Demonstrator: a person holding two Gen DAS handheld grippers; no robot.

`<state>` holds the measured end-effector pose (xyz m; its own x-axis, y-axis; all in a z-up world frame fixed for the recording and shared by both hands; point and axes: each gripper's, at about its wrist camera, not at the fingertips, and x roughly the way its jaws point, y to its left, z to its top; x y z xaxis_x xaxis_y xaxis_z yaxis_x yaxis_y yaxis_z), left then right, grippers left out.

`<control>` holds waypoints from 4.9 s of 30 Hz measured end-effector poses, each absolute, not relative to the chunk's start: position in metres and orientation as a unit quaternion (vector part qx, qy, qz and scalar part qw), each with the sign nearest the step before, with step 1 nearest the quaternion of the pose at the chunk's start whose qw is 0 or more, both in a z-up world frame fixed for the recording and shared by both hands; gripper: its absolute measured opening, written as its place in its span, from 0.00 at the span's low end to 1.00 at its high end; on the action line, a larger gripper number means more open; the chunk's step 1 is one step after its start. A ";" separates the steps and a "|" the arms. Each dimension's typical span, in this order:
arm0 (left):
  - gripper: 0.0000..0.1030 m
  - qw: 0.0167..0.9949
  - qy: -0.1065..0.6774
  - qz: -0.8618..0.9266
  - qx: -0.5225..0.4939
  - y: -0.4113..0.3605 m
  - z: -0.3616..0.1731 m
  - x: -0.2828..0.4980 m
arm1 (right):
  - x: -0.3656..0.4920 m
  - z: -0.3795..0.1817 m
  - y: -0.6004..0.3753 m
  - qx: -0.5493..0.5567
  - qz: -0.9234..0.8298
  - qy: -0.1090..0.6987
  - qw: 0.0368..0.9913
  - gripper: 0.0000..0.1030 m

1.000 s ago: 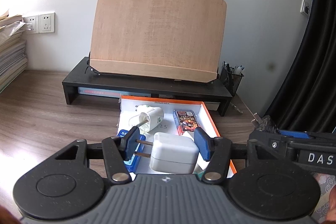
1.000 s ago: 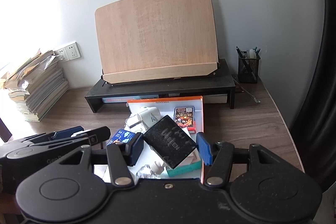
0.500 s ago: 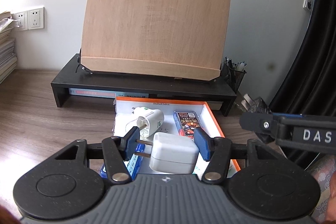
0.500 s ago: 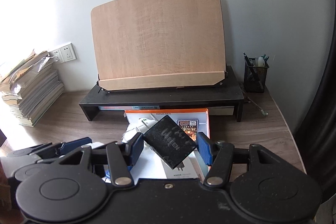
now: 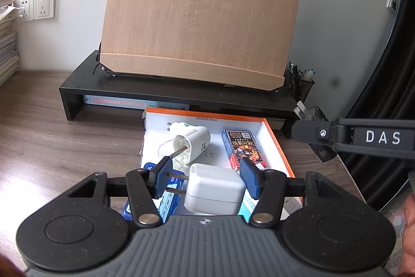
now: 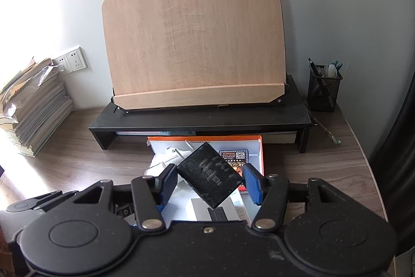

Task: Organize rigid objects

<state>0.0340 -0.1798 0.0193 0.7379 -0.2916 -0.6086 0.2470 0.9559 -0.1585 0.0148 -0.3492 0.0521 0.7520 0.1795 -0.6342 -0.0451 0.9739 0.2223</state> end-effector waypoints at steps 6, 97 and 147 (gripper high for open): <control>0.56 0.930 0.336 -0.144 -0.036 -0.184 0.016 0.040 | 0.027 0.048 -0.350 0.092 0.066 0.351 0.929 0.66; 0.56 0.924 0.359 -0.132 -0.023 -0.217 -0.004 0.092 | 0.084 0.006 -0.375 0.102 0.080 0.384 0.914 0.66; 1.00 0.922 0.374 -0.099 -0.004 -0.197 0.017 0.007 | -0.051 0.033 -0.375 0.100 0.010 0.321 0.942 0.88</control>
